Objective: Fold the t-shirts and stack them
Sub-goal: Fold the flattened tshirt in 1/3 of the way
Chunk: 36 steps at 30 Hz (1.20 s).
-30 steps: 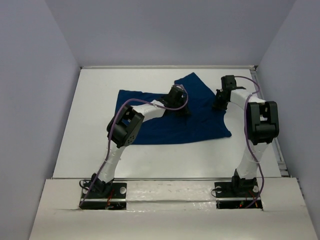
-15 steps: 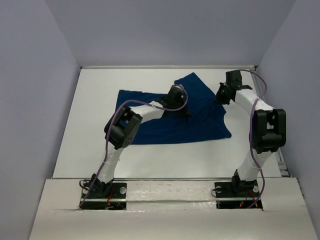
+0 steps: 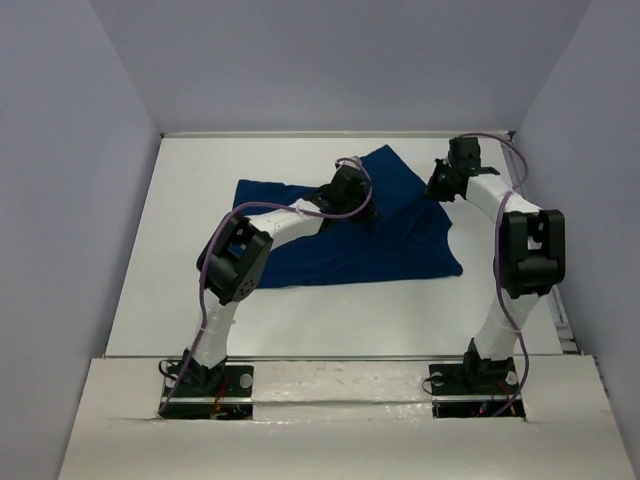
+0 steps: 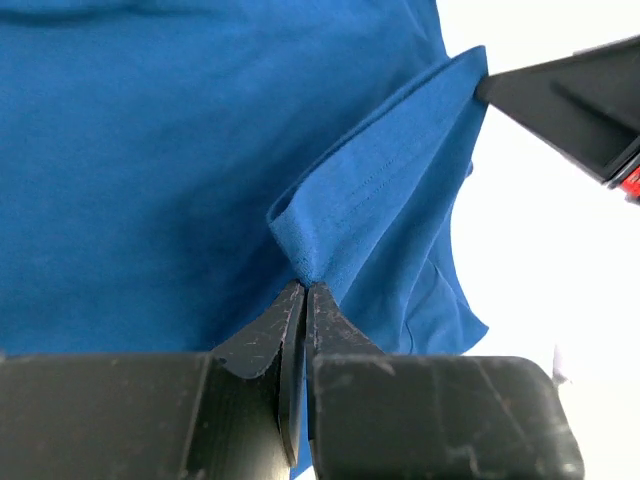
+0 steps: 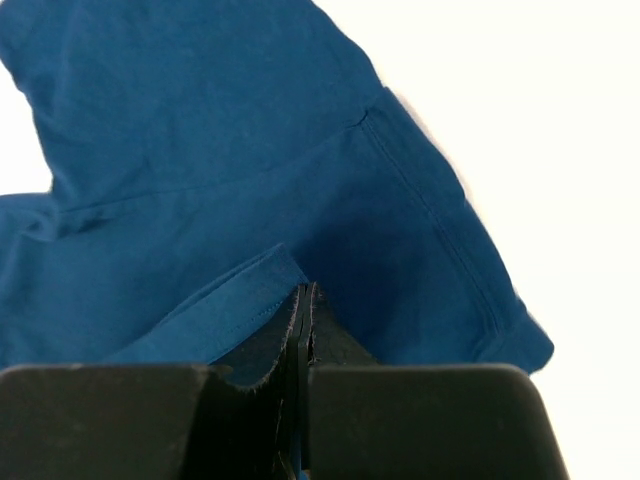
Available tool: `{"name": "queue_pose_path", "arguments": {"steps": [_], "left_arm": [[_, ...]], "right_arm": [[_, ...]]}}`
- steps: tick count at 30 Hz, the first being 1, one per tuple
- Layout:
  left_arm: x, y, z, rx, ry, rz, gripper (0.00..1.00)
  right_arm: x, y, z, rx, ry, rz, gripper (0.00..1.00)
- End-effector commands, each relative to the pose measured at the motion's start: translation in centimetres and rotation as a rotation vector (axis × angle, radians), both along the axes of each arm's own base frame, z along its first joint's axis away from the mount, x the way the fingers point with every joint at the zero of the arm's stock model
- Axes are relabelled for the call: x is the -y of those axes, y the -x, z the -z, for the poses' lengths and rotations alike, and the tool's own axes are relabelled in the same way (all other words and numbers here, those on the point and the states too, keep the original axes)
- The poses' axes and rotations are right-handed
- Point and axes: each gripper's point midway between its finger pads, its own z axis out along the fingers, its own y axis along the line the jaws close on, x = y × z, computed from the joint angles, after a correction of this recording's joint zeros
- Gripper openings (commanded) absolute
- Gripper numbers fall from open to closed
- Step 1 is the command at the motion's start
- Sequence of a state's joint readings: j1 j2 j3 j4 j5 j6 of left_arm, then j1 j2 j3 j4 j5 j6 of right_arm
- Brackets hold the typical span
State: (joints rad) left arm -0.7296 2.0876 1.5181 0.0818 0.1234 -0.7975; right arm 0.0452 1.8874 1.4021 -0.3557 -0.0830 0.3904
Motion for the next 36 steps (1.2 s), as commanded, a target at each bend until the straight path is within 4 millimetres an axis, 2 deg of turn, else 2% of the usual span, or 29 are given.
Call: {"name": "queue_pose_path", "arguments": {"steps": [1, 6, 9, 10, 12, 15, 17, 20, 21, 23, 24, 25, 26, 27, 28, 29, 30, 31, 33, 34, 35, 36], "left_arm": [[-1.0, -1.5, -2.0, 0.072, -0.028, -0.086, 0.0], [-2.0, -2.9, -1.1, 0.109, -0.081, -0.159, 0.02], [-2.3, -3.3, -0.3, 0.111, -0.106, -0.175, 0.08], [-2.3, -3.4, -0.3, 0.112, -0.108, -0.179, 0.13], [-2.6, -3.5, 0.4, 0.104, -0.135, -0.189, 0.16], [-2.7, -3.9, 0.5, 0.105, -0.149, -0.2, 0.19], [-2.6, -4.1, 0.4, 0.109, -0.156, -0.202, 0.19], [-2.7, -4.3, -0.1, 0.116, -0.161, -0.207, 0.2], [-2.7, -4.3, -1.2, 0.13, -0.151, -0.208, 0.2], [-3.2, -4.1, -2.2, 0.157, -0.161, -0.198, 0.3], [-3.5, -3.9, -4.3, 0.188, -0.146, -0.197, 0.34], [-3.8, -3.7, -5.3, 0.209, -0.145, -0.191, 0.38], [-4.6, -3.2, -5.4, 0.225, -0.175, -0.181, 0.45], [-5.2, -2.7, -7.7, 0.259, -0.156, -0.183, 0.48], [-6.4, -2.2, -7.3, 0.253, -0.174, -0.186, 0.48], [-6.9, -1.6, -7.6, 0.257, -0.177, -0.18, 0.48], [-9.3, -0.6, -7.4, 0.236, -0.202, -0.193, 0.48], [-10.4, 0.0, -7.5, 0.229, -0.202, -0.197, 0.48], [-11.8, 1.7, -7.1, 0.206, -0.204, -0.184, 0.47], [-13.6, 3.3, -6.7, 0.191, -0.206, -0.19, 0.45], [-14.0, 4.3, -6.6, 0.183, -0.195, -0.179, 0.45], [-14.6, 5.5, -7.6, 0.193, -0.168, -0.177, 0.44]], "right_arm": [[0.3, -2.9, -1.5, 0.099, 0.022, -0.028, 0.0], [0.0, -4.0, -0.8, 0.116, 0.025, -0.055, 0.0], [0.2, -4.0, 0.0, 0.103, 0.035, -0.055, 0.0], [0.2, -4.0, 0.2, 0.1, 0.034, -0.053, 0.0], [0.2, -4.2, 0.3, 0.095, 0.033, -0.052, 0.01], [0.1, -4.6, 0.8, 0.08, 0.03, -0.049, 0.01], [0.2, -5.2, 0.6, 0.078, 0.035, -0.044, 0.07], [0.1, -5.4, -0.2, 0.081, 0.026, -0.041, 0.26], [0.0, -5.3, -0.7, 0.086, 0.018, -0.046, 0.42], [-0.1, -5.1, -2.4, 0.112, 0.015, -0.046, 0.61], [0.0, -4.6, -4.3, 0.129, 0.012, -0.034, 0.75], [0.0, -4.2, -5.3, 0.139, 0.008, -0.028, 0.8], [0.1, -3.4, -5.6, 0.132, 0.002, -0.02, 0.84], [-0.3, -2.5, -6.3, 0.137, -0.021, -0.021, 0.87], [-0.5, -1.3, -8.9, 0.186, -0.045, -0.021, 0.87], [-0.8, -0.2, -9.4, 0.194, -0.069, -0.02, 0.84], [-2.0, 2.4, -9.3, 0.191, -0.109, -0.026, 0.53], [-2.8, 3.9, -8.9, 0.186, -0.132, -0.037, 0.29], [-4.8, 6.9, -7.5, 0.148, -0.187, -0.066, 0.0], [-7.1, 10.1, -5.7, 0.1, -0.202, -0.131, 0.0], [-8.2, 11.5, -4.8, 0.078, -0.201, -0.161, 0.0], [-8.9, 12.9, -3.9, 0.052, -0.195, -0.179, 0.0]]}}
